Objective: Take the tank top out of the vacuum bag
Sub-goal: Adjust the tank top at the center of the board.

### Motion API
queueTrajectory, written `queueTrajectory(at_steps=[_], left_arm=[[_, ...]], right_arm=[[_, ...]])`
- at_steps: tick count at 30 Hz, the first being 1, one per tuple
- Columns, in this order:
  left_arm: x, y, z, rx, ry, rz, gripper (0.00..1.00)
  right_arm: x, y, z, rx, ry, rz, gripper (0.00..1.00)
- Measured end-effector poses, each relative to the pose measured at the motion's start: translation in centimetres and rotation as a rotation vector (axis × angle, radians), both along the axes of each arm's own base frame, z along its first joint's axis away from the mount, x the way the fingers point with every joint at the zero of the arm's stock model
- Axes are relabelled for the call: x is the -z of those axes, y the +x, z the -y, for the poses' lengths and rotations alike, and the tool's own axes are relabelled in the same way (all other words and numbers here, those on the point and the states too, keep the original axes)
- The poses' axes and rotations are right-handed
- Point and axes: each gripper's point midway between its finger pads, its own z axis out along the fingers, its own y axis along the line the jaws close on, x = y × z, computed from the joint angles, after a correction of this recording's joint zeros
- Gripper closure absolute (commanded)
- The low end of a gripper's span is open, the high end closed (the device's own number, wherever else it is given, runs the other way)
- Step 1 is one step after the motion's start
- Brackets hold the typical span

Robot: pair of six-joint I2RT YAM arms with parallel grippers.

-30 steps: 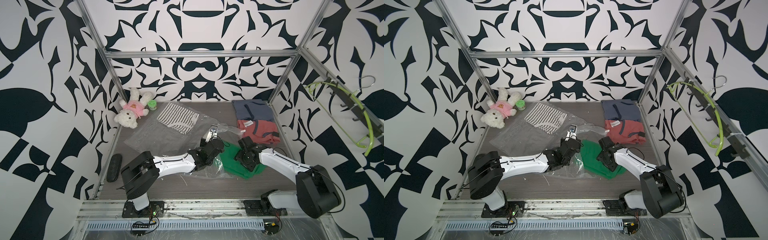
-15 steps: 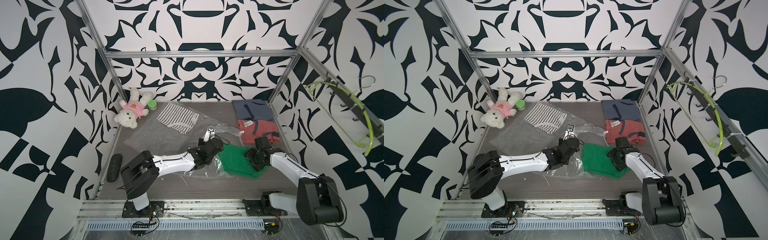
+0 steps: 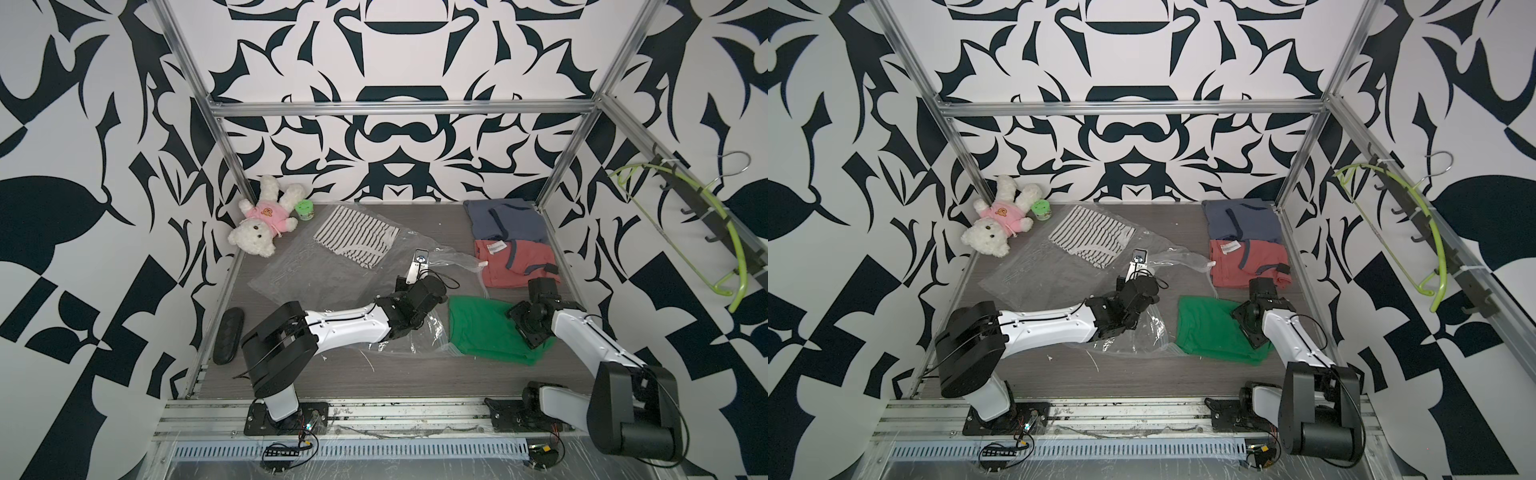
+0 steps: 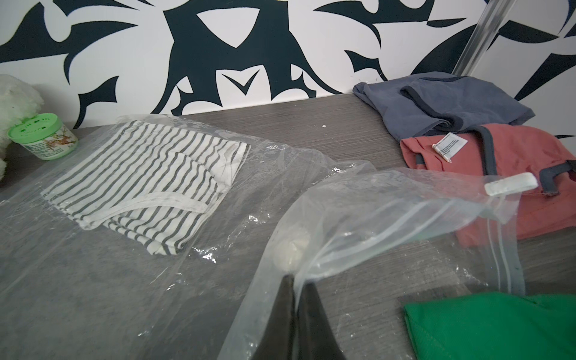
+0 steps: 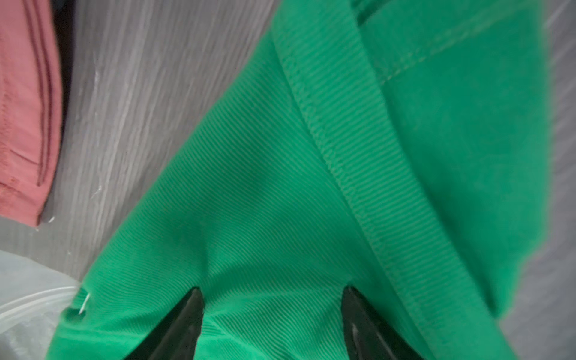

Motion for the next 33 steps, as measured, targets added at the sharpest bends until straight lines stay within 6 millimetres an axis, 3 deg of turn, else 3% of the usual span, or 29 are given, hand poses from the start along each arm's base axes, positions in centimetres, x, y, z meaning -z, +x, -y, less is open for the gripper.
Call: queueTrajectory(at_steps=[5,8,10,14,19,23,33], left_arm=[[0.0,0.0,0.0,-0.001,-0.002,-0.001,0.93],[0.0,0.0,0.0,-0.003,-0.005,-0.003,0.93],[0.1,0.0,0.0,-0.004,-0.006,-0.004,0.93],[0.1,0.0,-0.1,-0.009,-0.007,-0.005,0.93],[0.1,0.0,-0.4,-0.017,0.001,-0.004,0.93],[0.1,0.1,-0.6,-0.028,0.005,-0.003,0.93],[0.1,0.3,-1.2,-0.050,-0.001,-0.010,0.91]], right_arm=[[-6.8,2.6,-3.9,-0.233,-0.159,0.211,0.27],[-8.9,3.9,-5.7,-0.289,-0.165,0.281,0.26],[-7.9,3.8,-6.5,-0.319,-0.170,0.243,0.24],[-3.2,2.8,-7.6,-0.345,-0.158,0.065,0.23],[0.6,0.8,-7.5,-0.319,-0.118,-0.074,0.23],[1.9,0.8,-7.3,-0.266,-0.063,-0.098,0.23],[1.6,1.2,-6.3,-0.155,0.068,-0.078,0.23]])
